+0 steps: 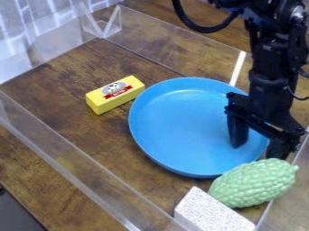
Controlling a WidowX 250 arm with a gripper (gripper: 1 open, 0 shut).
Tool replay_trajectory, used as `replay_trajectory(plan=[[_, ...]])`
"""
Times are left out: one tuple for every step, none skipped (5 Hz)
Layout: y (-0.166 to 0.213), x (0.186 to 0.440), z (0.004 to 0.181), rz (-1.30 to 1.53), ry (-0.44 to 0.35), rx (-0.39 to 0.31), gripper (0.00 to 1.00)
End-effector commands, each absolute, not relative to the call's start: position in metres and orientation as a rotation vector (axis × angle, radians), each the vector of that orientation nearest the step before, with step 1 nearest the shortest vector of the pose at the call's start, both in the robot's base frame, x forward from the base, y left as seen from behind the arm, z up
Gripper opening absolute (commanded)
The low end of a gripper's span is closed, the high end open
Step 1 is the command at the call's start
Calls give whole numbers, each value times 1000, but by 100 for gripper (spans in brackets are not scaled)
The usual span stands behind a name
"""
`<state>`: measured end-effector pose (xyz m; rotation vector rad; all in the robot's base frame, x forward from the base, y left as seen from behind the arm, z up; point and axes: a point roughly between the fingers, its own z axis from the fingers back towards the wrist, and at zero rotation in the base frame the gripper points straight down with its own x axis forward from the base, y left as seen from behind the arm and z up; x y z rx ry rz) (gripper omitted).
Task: Put the green object in the blue tray
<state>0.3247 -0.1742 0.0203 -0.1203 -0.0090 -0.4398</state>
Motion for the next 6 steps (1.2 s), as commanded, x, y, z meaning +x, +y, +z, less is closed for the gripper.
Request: replay_trajectory(plan=[[-167, 317, 14, -447, 17, -110, 100], [-169, 314, 12, -466, 21, -108, 100], [-170, 311, 11, -485, 25, -106, 100], [-171, 309, 9, -504, 30, -105, 100], [-171, 307, 9, -522, 33, -103, 100], [-172, 305, 9, -542, 37, -102, 100]])
